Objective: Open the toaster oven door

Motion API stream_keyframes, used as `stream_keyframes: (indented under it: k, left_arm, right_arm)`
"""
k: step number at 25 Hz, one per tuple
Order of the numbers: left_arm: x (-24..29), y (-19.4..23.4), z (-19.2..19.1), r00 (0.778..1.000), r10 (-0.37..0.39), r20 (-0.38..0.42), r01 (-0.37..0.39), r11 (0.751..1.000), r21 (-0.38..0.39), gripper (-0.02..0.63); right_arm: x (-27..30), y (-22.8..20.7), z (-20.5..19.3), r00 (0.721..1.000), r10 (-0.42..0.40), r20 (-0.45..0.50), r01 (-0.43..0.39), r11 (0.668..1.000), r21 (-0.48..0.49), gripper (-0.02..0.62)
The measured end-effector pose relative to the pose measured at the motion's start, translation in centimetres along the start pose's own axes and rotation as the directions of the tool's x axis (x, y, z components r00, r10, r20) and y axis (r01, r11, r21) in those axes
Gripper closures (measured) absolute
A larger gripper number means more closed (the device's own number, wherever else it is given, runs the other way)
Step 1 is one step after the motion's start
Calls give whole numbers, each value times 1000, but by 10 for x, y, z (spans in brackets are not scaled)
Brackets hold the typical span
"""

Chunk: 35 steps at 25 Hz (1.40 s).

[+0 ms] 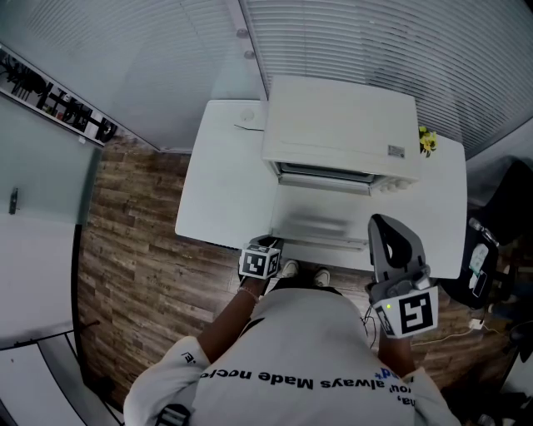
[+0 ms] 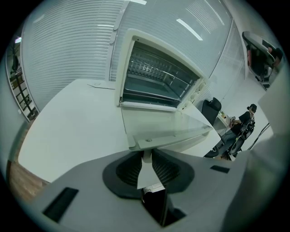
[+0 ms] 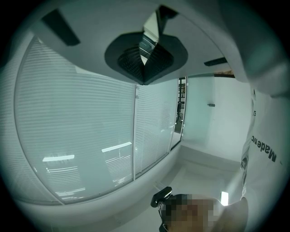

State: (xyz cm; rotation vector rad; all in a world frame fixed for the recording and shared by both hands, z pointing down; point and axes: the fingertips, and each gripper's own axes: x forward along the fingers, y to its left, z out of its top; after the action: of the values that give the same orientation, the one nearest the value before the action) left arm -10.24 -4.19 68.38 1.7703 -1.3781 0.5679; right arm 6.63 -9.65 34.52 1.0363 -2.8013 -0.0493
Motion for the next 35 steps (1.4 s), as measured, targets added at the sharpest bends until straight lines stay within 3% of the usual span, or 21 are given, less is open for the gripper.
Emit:
stream_keyframes:
  k: [35]
  left_arm:
    - [28, 11, -39, 993, -10, -115, 4, 999, -49, 525]
  right_arm:
    - [7, -7, -4, 1000, 1, -18, -1, 1000, 1, 588]
